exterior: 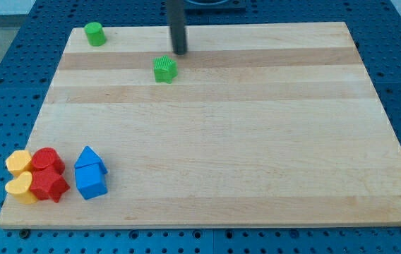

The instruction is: Slide the green blocks to the top left of the board

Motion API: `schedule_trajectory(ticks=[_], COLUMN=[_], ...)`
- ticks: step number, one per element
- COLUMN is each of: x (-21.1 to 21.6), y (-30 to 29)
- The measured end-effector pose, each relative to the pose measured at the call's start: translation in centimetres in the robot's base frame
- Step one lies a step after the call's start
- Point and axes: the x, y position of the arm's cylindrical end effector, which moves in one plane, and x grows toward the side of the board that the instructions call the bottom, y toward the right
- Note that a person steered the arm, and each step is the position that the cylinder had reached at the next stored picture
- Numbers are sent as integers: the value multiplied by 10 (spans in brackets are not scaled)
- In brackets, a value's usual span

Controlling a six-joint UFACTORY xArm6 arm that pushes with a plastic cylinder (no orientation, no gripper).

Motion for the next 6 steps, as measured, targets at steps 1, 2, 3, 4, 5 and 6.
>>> schedule_trajectory(ticks=[1,2,3,4,5,6], x=[55,68,37,20,34,48], y=[22,-50,-155,-212,-184,-119])
